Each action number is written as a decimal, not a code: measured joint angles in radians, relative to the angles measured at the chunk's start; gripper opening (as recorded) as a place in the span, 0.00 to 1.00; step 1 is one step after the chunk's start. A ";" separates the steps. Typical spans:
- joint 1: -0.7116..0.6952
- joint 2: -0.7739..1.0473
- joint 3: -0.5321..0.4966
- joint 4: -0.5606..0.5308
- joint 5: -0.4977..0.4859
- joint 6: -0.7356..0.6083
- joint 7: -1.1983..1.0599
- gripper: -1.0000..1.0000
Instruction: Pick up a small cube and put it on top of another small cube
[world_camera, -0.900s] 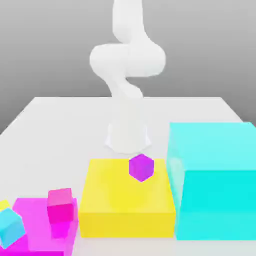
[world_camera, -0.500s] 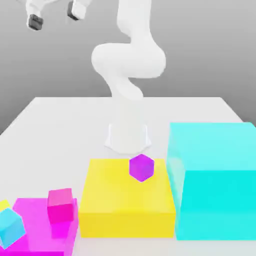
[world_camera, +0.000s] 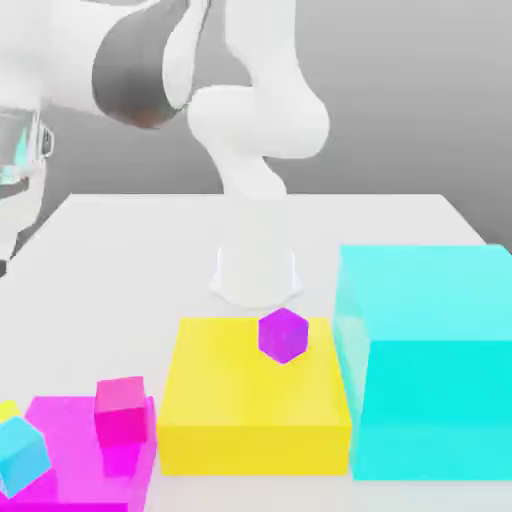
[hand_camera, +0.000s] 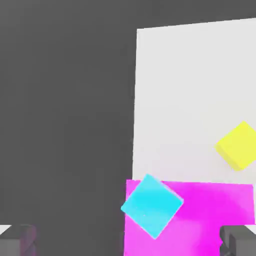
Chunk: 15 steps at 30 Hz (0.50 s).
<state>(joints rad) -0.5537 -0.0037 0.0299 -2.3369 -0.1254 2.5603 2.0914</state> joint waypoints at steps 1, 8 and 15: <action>-0.011 0.026 -0.006 -0.001 0.003 0.009 0.038 0.50; -0.055 0.209 -0.060 -0.012 0.072 0.076 0.273 0.50; -0.097 0.416 -0.077 0.001 0.176 0.189 0.381 0.50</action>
<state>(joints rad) -0.6503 0.4120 -0.0475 -2.3358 0.0508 2.7492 2.4723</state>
